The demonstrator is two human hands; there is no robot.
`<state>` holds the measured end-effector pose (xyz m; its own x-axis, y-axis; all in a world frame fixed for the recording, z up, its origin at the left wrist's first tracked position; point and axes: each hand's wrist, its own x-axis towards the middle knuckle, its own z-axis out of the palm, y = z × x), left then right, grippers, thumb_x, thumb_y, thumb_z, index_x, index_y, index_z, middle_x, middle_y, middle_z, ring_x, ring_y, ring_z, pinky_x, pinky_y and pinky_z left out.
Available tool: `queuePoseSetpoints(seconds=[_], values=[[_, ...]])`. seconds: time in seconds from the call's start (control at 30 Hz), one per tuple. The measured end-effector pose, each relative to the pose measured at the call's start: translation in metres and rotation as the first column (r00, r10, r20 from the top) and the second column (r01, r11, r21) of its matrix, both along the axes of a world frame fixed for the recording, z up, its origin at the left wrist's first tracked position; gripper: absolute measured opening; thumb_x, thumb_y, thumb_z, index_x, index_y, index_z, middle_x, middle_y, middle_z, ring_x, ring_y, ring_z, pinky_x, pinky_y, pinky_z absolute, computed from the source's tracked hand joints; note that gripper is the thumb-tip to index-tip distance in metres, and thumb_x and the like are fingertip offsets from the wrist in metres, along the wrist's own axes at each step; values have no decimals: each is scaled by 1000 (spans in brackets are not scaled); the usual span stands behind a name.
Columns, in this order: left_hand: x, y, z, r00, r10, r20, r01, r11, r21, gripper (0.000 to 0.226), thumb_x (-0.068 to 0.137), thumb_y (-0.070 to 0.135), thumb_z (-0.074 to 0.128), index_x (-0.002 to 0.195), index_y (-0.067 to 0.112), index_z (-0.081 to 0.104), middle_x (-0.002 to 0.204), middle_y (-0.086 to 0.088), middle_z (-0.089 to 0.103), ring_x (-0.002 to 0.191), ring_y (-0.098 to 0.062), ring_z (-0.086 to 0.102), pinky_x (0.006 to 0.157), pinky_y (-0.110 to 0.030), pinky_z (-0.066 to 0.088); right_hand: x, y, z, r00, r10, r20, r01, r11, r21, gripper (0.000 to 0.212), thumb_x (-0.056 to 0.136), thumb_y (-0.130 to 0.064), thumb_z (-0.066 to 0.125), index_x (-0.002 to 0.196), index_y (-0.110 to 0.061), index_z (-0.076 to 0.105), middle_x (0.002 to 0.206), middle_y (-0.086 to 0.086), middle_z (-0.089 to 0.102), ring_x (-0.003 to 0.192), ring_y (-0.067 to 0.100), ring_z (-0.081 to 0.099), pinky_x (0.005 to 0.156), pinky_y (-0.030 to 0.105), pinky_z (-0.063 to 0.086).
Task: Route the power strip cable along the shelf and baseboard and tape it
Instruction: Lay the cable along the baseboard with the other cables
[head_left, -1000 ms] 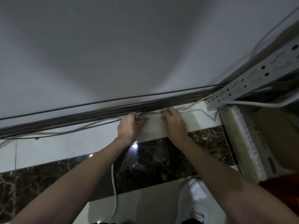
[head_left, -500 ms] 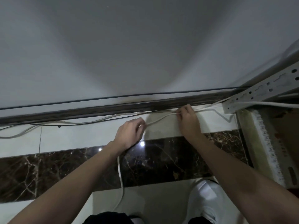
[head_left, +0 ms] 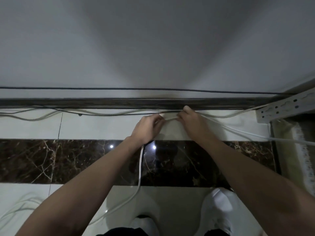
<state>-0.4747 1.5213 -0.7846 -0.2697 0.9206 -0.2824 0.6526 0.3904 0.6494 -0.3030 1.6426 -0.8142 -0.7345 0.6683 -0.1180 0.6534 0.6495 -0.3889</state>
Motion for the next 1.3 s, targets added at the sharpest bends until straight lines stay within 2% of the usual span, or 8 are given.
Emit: queuePoseSetpoints(seconds=[0.1,0.23,0.4,0.6,0.77,0.97,1.1,1.3], values=[[-2,-12,5,984,127,128,-127,992,-10,24,103,27,56,105,12,74,93,-4,76,86,-19,67,78,-30,52,-4,2,5,998,-21,57,21,1000,-17,23,99,-26,59,104,-4,67,102,15,55,83,35,61,70,40,50],[-14,-27,10,860,362,360,-288,926,-243,31,103,30,56,90,5,71,63,1,62,57,-15,54,54,-24,45,-5,2,3,998,-31,50,33,999,-28,22,98,-25,61,103,-4,66,101,16,53,83,38,61,68,44,52],[-24,-19,12,989,135,-65,-139,989,-57,29,102,29,53,91,7,69,89,-13,73,86,-36,65,72,-39,49,-12,-16,2,998,-61,-15,61,997,39,17,89,-11,68,104,-3,69,101,18,59,78,40,64,62,43,53],[-29,-1,18,975,-30,-222,5,994,-110,27,103,31,46,104,17,69,105,-10,72,94,-33,64,70,-34,42,-44,-41,11,996,23,-86,-23,1000,-2,32,95,-30,53,108,-8,71,105,14,63,84,38,66,70,45,57],[-27,-28,8,992,94,-84,-101,992,-75,31,104,33,50,123,19,69,117,-6,74,104,-28,67,85,-35,53,-52,-36,16,992,48,115,-49,999,13,19,103,-21,53,108,-6,64,110,14,55,87,37,65,69,42,48],[-42,-100,15,940,313,137,-303,949,-89,26,102,30,57,109,13,77,108,2,76,101,-12,67,93,-25,50,-52,-28,19,988,67,137,-72,997,33,28,104,-23,51,107,2,62,107,21,54,84,44,63,67,46,45],[-46,-103,25,993,-46,-112,31,991,-128,30,106,28,46,117,15,71,109,-4,74,98,-22,67,92,-40,54,-53,-31,28,969,67,239,-71,997,8,26,104,-22,49,111,0,62,110,16,54,91,41,63,75,46,50],[-52,-62,46,839,-418,-348,329,899,-289,27,106,31,43,115,20,65,96,-1,63,86,-28,66,70,-36,50,-65,-39,37,957,262,124,-255,965,-67,21,99,-20,53,114,-12,64,114,8,57,98,33,62,75,43,53]])
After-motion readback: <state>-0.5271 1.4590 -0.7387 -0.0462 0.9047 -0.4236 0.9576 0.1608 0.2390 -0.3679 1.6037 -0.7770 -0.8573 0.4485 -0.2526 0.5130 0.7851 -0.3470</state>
